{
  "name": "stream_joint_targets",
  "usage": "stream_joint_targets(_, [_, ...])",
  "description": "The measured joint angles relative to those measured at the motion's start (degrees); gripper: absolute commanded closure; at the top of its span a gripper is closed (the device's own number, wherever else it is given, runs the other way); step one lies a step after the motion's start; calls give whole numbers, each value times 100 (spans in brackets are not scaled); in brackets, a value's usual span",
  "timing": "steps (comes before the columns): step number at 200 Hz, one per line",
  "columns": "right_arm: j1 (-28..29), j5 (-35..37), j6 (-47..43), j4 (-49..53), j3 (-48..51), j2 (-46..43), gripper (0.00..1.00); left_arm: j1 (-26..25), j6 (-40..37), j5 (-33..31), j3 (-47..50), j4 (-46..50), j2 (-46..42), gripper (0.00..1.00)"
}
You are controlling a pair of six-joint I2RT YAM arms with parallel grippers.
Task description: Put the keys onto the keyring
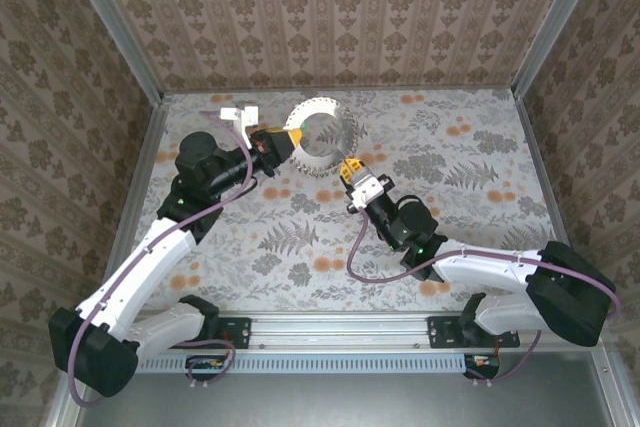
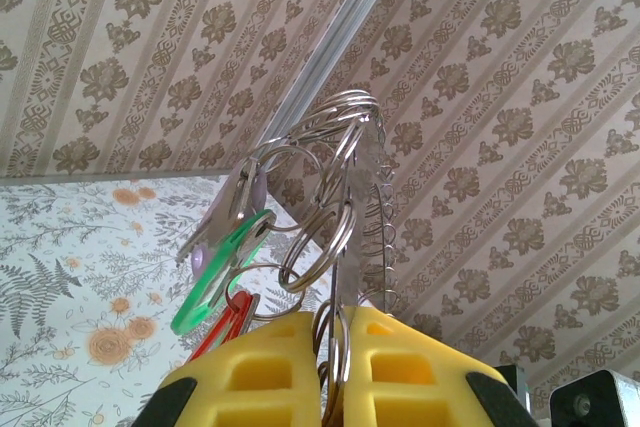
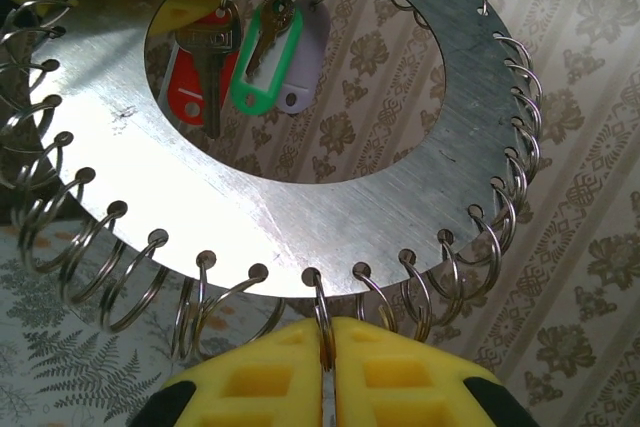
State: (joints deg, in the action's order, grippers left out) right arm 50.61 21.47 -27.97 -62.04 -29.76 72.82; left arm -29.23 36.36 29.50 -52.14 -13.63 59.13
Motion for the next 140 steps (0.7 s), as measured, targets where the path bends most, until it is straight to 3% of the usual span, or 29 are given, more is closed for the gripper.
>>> stream_joint_targets(29, [0, -50, 31, 76, 7, -2, 100, 0, -2, -48, -2, 79, 0, 100])
stream_joint_targets(70, [-26, -160, 188, 315, 37, -101, 100, 9, 33, -369, -11, 358, -2, 100])
stream_joint_targets(94, [-133, -435, 435, 691, 37, -337, 100, 63, 354, -474, -9, 538, 0, 100])
stream_joint_targets(116, [-275, -750, 739, 992, 35, -557, 100, 96, 734, -442, 39, 553, 4, 92])
stream_joint_targets(140, [-431, -1091, 1016, 1327, 35, -723, 100, 109, 1154, -420, 103, 546, 76, 91])
